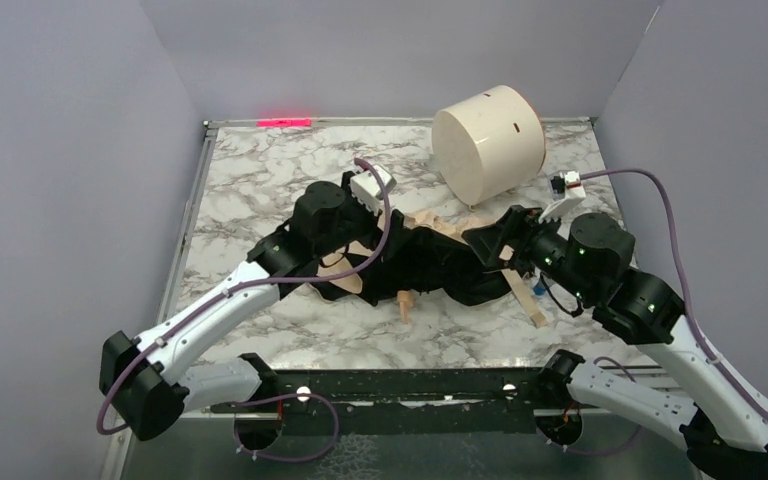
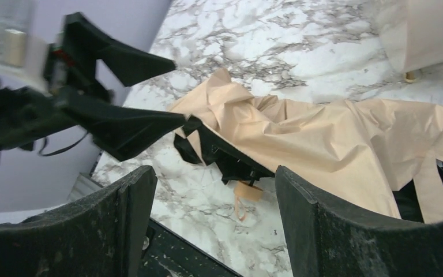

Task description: Put away the umbrella

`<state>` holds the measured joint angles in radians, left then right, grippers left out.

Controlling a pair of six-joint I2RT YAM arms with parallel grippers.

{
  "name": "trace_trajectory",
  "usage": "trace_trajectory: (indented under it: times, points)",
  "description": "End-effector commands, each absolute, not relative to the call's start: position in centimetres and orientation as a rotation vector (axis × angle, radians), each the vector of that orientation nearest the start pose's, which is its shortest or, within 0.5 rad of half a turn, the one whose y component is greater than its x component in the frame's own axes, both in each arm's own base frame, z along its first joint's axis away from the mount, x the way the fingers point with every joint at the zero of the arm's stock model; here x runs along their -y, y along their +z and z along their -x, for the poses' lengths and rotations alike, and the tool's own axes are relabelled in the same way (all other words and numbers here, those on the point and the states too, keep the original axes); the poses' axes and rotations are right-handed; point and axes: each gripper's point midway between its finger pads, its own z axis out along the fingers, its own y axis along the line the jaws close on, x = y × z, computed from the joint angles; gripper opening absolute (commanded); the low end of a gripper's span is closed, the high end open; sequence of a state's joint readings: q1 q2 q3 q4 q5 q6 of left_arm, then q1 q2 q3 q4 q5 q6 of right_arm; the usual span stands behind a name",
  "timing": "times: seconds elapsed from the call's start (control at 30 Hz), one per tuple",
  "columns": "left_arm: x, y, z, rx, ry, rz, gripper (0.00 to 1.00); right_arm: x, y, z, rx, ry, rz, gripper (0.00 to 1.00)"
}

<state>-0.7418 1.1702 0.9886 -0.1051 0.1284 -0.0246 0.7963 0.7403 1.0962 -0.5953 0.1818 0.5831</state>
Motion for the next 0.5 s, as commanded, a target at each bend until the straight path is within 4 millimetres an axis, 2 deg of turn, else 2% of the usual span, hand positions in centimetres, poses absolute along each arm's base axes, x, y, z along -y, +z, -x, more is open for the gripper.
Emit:
trace_trajectory:
  times: [0.0,0.07,0.13,0.2,0.33,0.4,0.47]
  points:
    - [25.7,28.5,-26.3,-1.757,-0.62,-0.677,0.95,-17.3,34.3,-21.8,-1.882,0.619,0.049,0.79]
    - [25.0,29.2,-26.0,-1.757,-0.611,-0.673,0.96,-18.0,33.6,-22.9,-1.932,0.56,0.076,0.79]
    - [24.1,29.6,-26.1,-1.761,-0.583,-0.644,0.96,-18.9,31.7,-23.9,-2.01,0.498,0.106,0.79]
    - [22.4,29.2,-27.2,-1.809,-0.501,-0.548,0.99,-19.5,29.7,-24.8,-2.072,0.442,0.129,0.79]
    - [20.4,26.1,-28.9,-1.943,-0.432,-0.464,0.98,-19.6,25.7,-26.6,-2.165,0.393,0.126,0.8]
    - [19.9,24.3,-29.2,-1.994,-0.452,-0.426,0.99,-19.2,23.4,-27.5,-2.217,0.417,0.113,0.8]
    - [20.4,22.6,-28.9,-2.021,-0.497,-0.424,0.99,-18.5,21.3,-28.4,-2.248,0.445,0.091,0.8]
